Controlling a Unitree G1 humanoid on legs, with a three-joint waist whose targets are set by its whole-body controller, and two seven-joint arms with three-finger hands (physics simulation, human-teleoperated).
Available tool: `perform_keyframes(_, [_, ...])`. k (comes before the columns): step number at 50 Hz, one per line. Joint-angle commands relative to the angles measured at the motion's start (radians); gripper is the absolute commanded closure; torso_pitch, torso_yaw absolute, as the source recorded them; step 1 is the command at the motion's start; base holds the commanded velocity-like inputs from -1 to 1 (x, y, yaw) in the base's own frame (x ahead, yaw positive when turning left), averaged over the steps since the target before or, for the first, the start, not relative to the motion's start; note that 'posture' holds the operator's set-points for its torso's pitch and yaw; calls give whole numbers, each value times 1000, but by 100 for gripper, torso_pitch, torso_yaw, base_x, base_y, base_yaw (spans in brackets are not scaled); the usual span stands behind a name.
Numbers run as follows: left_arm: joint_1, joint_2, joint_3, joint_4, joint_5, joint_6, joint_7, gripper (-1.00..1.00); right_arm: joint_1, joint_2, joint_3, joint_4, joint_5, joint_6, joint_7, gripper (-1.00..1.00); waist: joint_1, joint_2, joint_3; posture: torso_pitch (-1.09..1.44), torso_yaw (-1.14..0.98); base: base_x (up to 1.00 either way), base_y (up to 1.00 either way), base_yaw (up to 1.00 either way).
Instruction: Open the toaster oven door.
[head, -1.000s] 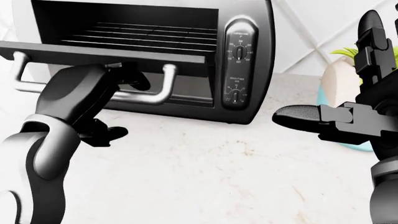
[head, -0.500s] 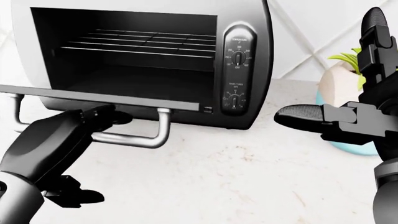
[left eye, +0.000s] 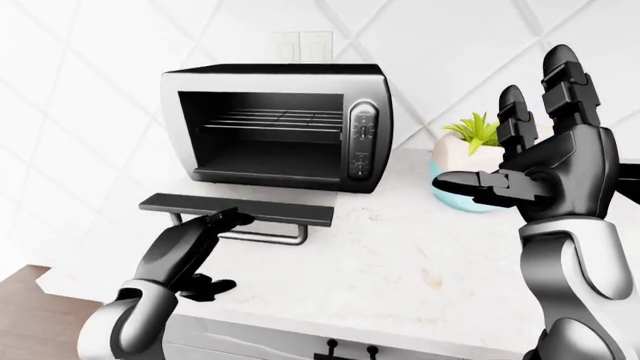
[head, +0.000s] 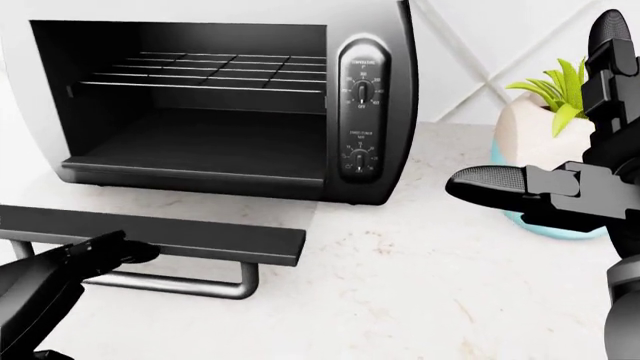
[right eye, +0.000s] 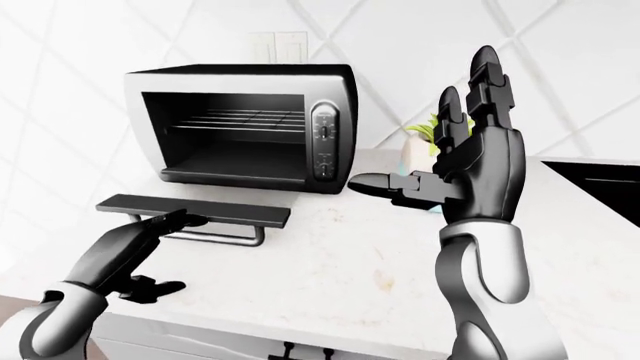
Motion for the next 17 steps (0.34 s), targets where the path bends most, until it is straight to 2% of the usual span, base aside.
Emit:
perform_keyframes(1, [9, 9, 35, -28, -3, 0, -29, -36, -29, -9, -3, -14, 4, -17, 0, -100, 4, -3, 4, -41, 0, 0, 0, 0])
perform_keyframes(3, [12, 8, 42, -30, -6, -2, -32, -36, -30, -10, -3, -14, 5, -16, -1, -100, 2, -2, 4, -41, 0, 0, 0, 0])
perform_keyframes(5, [50, 5, 81, -56, -38, -20, -41, -36, -37, -14, -6, -16, 11, -9, -5, -100, 2, -1, 3, -41, 0, 0, 0, 0])
perform_keyframes(10, [93, -16, 128, -87, -60, -51, -60, -43, -42, -17, -5, -20, 16, -4, -13, -100, -2, 2, 2, -41, 0, 0, 0, 0])
perform_keyframes(15, [83, -17, 176, -129, -85, -37, -93, -42, -48, -20, -5, -25, 23, 3, -19, -100, -4, 4, 1, -41, 0, 0, 0, 0])
perform_keyframes(17, [80, -17, 180, -138, -86, -33, -99, -41, -47, -19, -3, -25, 22, 3, -20, -100, -5, 4, 2, -41, 0, 0, 0, 0])
